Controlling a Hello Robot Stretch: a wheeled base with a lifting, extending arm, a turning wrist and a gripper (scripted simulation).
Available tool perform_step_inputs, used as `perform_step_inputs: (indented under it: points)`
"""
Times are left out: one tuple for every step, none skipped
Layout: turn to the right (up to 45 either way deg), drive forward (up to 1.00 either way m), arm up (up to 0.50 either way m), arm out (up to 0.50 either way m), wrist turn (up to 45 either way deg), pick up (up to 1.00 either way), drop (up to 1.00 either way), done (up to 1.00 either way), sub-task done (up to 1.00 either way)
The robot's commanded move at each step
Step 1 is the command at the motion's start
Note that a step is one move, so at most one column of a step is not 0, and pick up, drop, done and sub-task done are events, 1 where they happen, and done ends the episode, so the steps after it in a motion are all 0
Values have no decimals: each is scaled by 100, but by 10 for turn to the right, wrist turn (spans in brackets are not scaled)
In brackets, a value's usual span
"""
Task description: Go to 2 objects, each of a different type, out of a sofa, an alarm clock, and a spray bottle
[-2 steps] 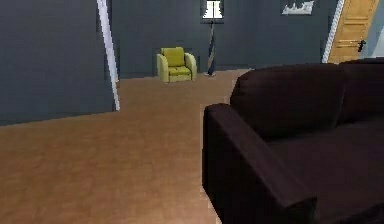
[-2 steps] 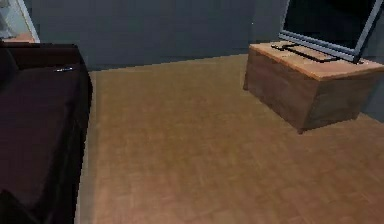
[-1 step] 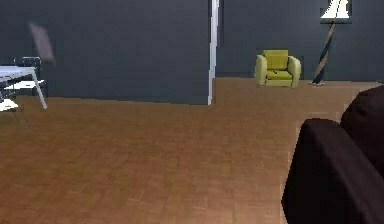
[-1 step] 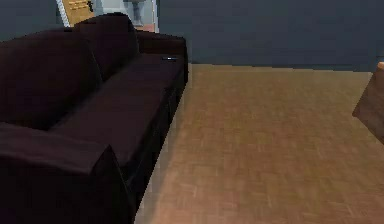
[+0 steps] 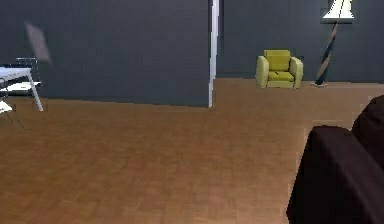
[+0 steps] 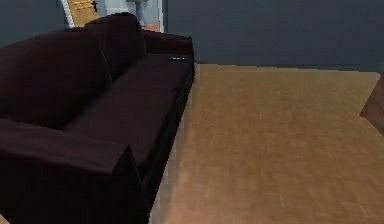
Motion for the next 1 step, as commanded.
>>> perform_step_inputs:
  points:
    - [60,0,0,0,0,0,0,0,0]
